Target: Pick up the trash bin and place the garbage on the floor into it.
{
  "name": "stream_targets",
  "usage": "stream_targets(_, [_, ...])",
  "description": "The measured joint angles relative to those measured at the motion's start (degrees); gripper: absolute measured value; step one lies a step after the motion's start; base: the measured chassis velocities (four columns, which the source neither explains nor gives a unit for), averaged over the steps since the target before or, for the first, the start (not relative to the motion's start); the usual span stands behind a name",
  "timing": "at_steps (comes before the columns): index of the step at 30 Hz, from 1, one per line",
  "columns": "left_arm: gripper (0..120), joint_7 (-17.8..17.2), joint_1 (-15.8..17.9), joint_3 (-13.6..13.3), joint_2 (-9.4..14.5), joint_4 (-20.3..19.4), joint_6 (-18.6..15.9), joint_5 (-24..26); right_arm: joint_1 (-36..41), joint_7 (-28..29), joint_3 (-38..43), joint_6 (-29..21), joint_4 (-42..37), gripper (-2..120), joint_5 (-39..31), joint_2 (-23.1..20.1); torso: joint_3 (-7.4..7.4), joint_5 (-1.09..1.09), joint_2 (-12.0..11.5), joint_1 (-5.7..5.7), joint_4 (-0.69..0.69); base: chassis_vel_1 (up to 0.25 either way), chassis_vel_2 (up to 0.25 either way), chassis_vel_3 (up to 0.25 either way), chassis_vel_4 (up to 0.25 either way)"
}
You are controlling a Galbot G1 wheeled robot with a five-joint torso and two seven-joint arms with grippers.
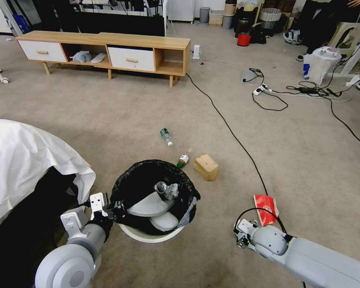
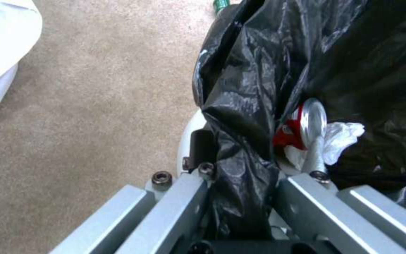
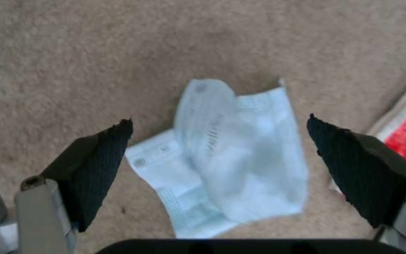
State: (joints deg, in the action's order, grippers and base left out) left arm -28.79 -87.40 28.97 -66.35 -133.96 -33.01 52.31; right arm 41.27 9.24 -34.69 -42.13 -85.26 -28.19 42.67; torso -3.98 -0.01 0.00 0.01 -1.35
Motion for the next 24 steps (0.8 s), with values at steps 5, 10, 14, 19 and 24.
stream_targets(5, [0, -0.03, -0.17, 0.02, 0.07, 0.0, 0.04, 0.05, -0.59, 0.01, -0.68, -0.01, 1.63, 96, 0.09, 1.5, 0.0, -0.01, 0.0, 0.0, 0.0, 0.0, 0.0, 0.0, 0.0])
stream_targets(10, [0, -0.03, -0.55, 0.63, 0.67, -0.13, 0.23, 0.37, -1.01, 0.11, -0.71, -0.09, 2.93, 96, 0.14, 3.1, 0.03, -0.13, 0.04, -0.01, -0.05, 0.0, 0.0, 0.0, 0.0])
stream_targets(14, [0, -0.02, -0.71, 0.93, 0.95, -0.24, 0.29, 0.57, -0.82, 0.18, -0.54, -0.1, 3.15, 96, 0.13, 3.32, 0.03, -0.13, 0.04, -0.01, -0.04, 0.0, 0.0, 0.0, 0.0])
stream_targets(19, [0, -0.02, -0.86, 1.05, 1.23, -0.43, 0.36, 0.73, 1.51, 0.33, 1.04, 0.16, 3.14, 96, 0.25, 2.58, 0.05, -0.06, 0.06, -0.02, 0.0, 0.0, 0.0, 0.0, 0.0])
stream_targets(24, [0, -0.03, -0.84, 0.47, 1.18, -0.44, 0.37, 0.57, 4.14, 0.42, 3.11, 0.41, 2.96, 96, 0.55, 1.71, 0.04, 0.0, 0.05, -0.02, 0.04, 0.0, 0.0, 0.0, 0.0])
